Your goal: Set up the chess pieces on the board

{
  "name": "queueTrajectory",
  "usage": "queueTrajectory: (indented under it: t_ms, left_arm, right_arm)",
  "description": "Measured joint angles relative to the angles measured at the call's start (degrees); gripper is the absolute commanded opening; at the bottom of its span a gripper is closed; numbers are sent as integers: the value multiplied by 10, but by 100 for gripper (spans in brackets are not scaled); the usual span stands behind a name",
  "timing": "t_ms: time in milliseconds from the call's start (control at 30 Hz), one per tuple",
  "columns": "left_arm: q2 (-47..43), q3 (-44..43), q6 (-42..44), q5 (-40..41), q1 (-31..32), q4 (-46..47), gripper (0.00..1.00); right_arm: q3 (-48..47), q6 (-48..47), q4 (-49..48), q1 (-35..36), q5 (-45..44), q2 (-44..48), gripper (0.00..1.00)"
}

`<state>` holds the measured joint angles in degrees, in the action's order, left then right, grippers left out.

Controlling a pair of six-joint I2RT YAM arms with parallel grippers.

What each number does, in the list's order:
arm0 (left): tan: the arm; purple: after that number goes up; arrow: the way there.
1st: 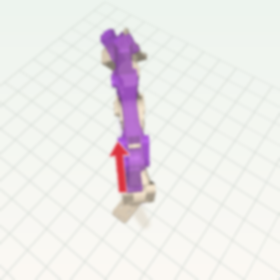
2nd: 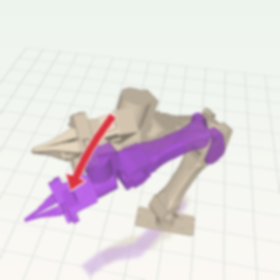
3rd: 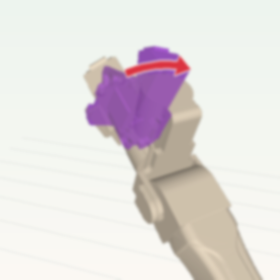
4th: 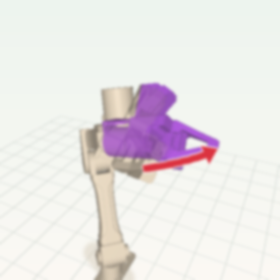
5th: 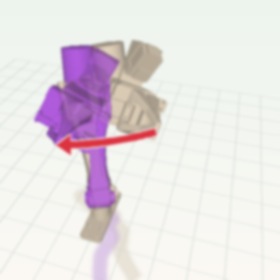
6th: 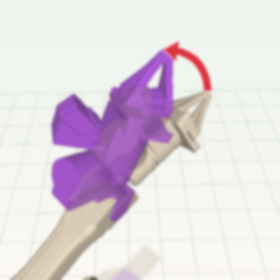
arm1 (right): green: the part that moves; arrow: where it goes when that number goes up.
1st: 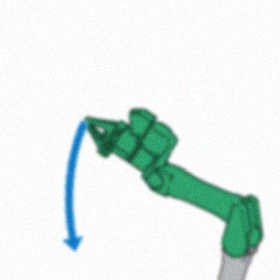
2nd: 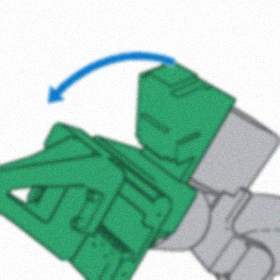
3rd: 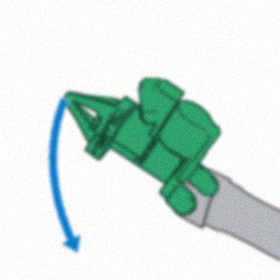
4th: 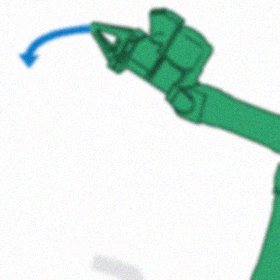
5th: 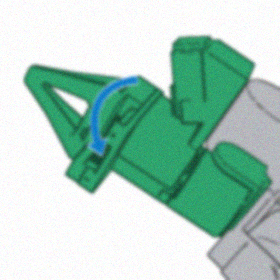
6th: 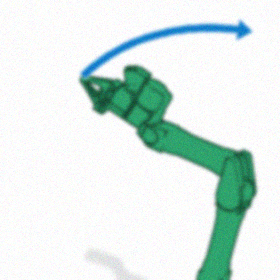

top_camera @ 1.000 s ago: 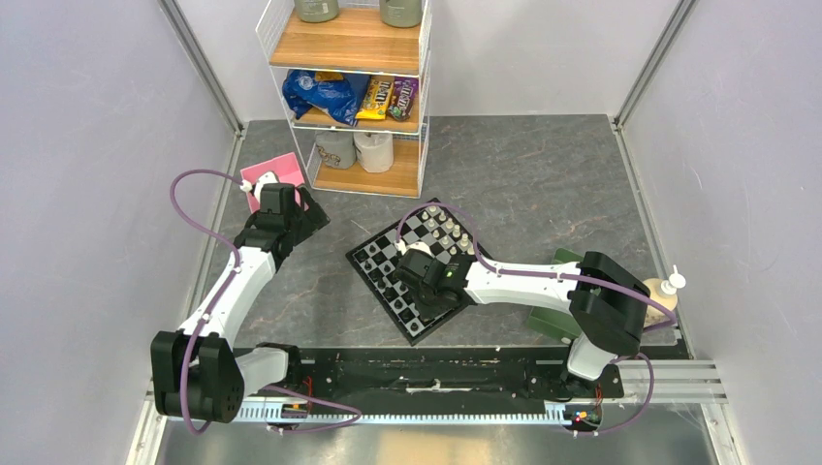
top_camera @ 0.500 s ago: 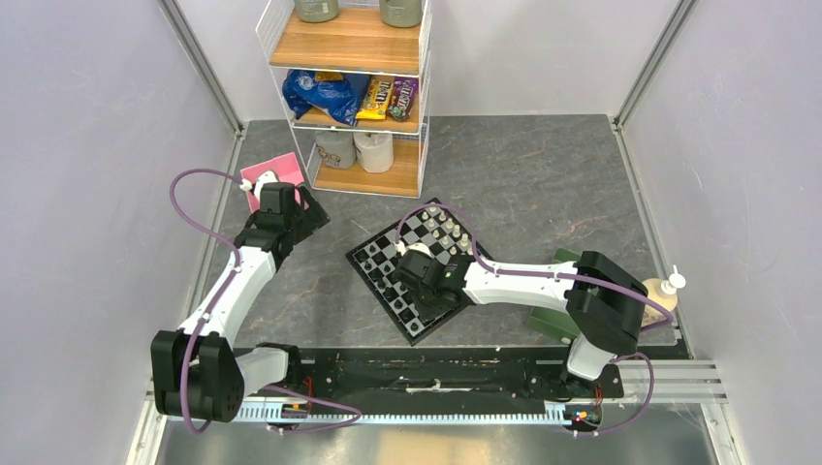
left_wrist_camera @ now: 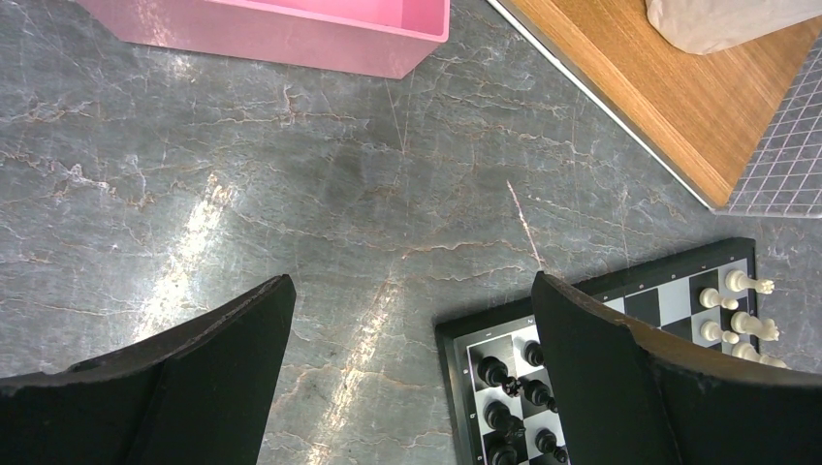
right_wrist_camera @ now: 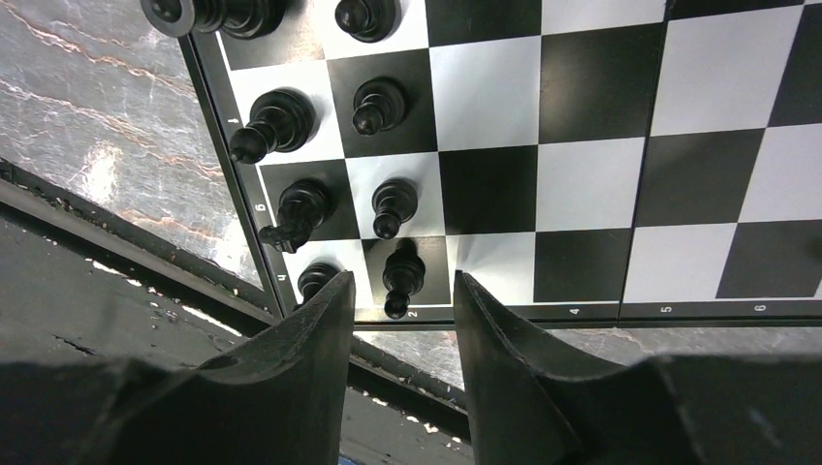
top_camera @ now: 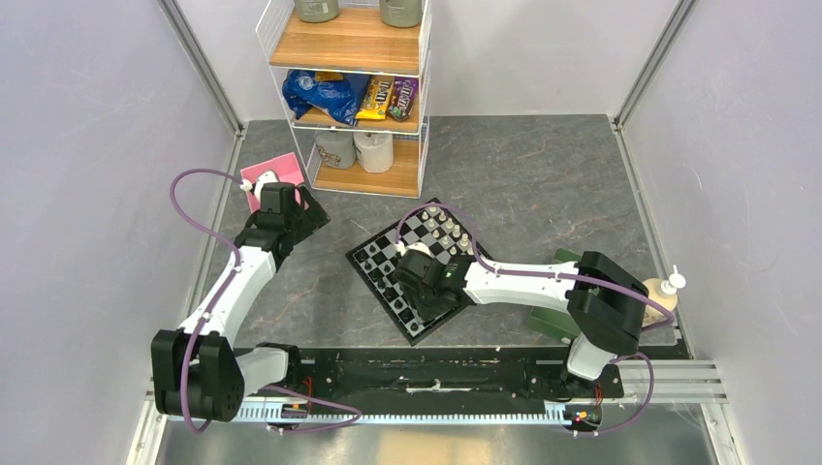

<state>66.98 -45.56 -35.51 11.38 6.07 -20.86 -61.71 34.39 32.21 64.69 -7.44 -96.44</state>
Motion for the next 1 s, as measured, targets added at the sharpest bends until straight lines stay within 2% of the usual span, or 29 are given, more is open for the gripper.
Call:
queueTrajectory:
  t_ms: [333, 433, 567, 667, 800, 1000]
  left_arm:
    - [0, 0, 0, 0, 0, 0, 100]
    - [0, 0, 0, 0, 0, 0, 100]
    - [0, 0, 0, 0, 0, 2, 100]
    - [0, 0, 0, -1, 0, 4, 100]
    - [3, 0, 0, -1, 0, 4, 100]
    - [20, -7, 0, 1, 0, -5, 100]
  right_arm:
    - [2, -11, 13, 1, -65, 76, 86]
    - [3, -16, 18, -2, -111, 103, 93]
    - [3, -23, 32, -30, -165, 120, 97]
    - [5, -30, 36, -92, -185, 128, 97]
    - [14, -41, 36, -210, -198, 150, 97]
    - [44, -40, 10, -403, -145, 193, 97]
